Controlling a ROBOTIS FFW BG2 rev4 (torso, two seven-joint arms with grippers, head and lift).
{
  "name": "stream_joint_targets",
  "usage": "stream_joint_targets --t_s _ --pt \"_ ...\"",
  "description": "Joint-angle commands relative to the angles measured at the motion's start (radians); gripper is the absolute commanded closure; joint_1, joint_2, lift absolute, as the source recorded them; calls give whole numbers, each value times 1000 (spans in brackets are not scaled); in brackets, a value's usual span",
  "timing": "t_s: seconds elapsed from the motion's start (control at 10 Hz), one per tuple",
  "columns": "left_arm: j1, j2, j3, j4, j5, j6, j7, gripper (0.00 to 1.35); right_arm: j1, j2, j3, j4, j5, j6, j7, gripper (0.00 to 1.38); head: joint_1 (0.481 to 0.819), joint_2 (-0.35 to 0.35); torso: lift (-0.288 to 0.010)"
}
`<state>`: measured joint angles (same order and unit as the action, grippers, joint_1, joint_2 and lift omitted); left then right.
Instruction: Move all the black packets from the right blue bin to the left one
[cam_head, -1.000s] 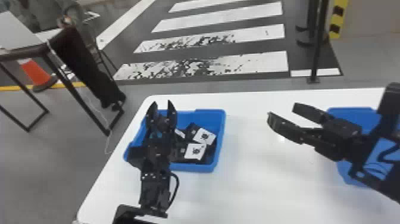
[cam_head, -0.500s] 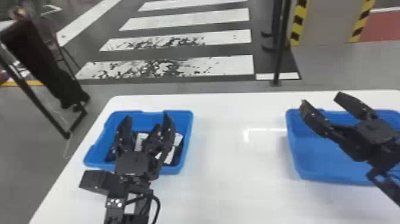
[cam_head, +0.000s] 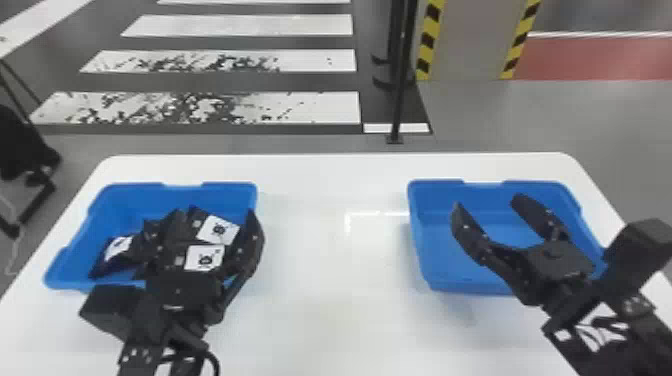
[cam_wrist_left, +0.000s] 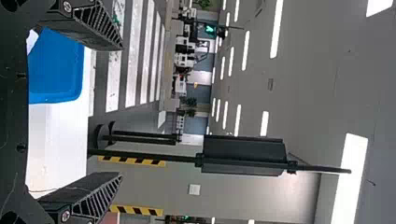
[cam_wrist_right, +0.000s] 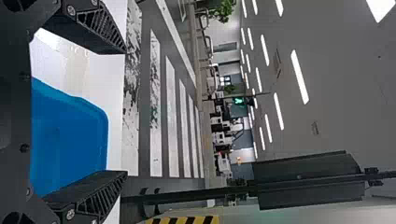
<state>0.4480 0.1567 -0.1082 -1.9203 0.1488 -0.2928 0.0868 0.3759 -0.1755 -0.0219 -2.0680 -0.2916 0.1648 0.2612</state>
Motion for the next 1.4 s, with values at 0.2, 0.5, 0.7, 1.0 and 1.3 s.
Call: stream_joint_targets --t_s 0.2,0.5,0.7,1.0,1.3 --pt "45 0 9 -62 -69 30 74 93 49 10 0 -34 2 -15 -33 125 695 30 -168" --pt "60 0 9 -89 -73 50 93 90 71 22 0 -49 4 -15 -49 125 695 39 -168" --pt "65 0 11 -96 -73 40 93 90 71 22 0 -49 0 -15 -49 125 695 38 -168" --pt "65 0 11 -96 -71 33 93 90 71 21 0 -49 -2 -18 -49 125 695 40 -168" --pt "65 1 9 -98 -65 15 93 90 76 21 -2 -54 -4 -22 -49 125 695 38 -168"
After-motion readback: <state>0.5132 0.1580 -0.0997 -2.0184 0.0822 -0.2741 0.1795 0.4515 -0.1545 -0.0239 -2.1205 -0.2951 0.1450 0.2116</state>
